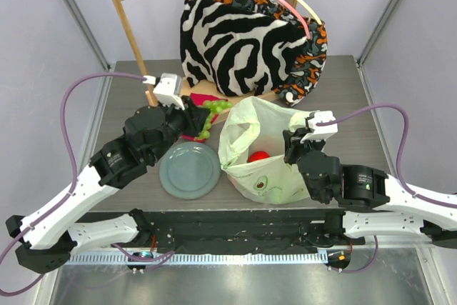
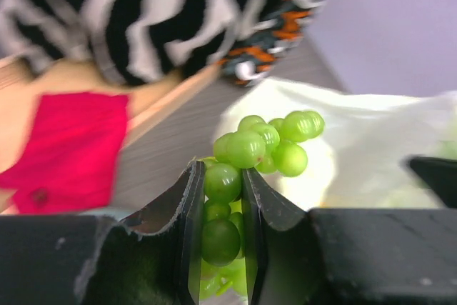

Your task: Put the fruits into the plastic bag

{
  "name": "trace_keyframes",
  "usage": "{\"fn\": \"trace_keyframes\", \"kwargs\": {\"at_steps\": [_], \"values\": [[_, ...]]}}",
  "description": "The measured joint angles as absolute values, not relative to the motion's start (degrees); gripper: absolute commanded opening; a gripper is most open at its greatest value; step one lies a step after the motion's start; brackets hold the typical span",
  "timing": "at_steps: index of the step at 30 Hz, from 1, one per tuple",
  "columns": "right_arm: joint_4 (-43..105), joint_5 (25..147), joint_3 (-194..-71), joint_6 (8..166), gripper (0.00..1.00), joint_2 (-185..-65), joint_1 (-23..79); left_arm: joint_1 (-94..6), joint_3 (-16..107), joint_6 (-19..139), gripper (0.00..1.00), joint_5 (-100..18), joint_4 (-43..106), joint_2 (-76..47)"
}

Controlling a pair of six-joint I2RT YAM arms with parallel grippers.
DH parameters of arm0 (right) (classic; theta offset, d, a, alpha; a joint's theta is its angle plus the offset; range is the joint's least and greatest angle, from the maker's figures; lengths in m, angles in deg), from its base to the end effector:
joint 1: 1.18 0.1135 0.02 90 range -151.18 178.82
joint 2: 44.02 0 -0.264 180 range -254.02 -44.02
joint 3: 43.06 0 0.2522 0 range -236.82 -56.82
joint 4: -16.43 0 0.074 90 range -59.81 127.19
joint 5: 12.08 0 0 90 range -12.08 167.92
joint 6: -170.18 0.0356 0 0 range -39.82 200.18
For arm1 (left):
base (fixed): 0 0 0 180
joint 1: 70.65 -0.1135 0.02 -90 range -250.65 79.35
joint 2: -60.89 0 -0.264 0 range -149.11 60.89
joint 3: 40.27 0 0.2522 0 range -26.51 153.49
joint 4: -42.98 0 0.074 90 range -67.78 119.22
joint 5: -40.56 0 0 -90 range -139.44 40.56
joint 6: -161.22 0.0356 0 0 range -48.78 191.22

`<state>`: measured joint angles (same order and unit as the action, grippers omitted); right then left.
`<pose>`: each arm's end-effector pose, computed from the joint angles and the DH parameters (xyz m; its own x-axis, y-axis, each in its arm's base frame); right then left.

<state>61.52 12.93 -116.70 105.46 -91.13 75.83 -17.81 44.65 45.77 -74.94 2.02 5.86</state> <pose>0.0652 0.1393 0.3912 -0.1582 0.1176 -0.9804 -0.1673 0.9753 0.1440 0.1279 -0.1434 0.4351 -0.3042 -0.2408 -0.9217 0.3692 0.8621 -0.3471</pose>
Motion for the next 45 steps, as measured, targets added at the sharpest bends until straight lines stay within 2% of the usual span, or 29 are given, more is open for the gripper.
{"fn": "trace_keyframes", "kwargs": {"at_steps": [7,12,22,32,40,45], "values": [[61.6,12.8,-116.7,105.8,0.01,-90.2,75.8,-14.8,46.7,46.1,0.04,-55.3,17.5,-2.7],[61.6,12.5,-116.7,105.8,0.01,-90.2,75.8,-12.4,47.8,44.4,0.01,-50.6,23.8,-9.9],[62.0,12.1,-116.5,105.9,0.01,-90.1,75.8,-12.0,49.4,45.7,0.03,-50.3,25.8,-20.0],[62.0,11.9,-116.0,106.1,0.01,-90.0,75.8,-11.4,41.2,46.0,0.04,-53.3,24.8,-17.0],[62.0,12.0,-115.5,106.9,0.01,-90.6,75.8,-10.1,38.8,46.7,0.15,-54.2,21.6,-15.2],[62.2,12.2,-115.4,107.4,0.01,-91.7,75.8,-5.0,42.1,47.6,0.23,-53.3,21.5,-21.2]]}}
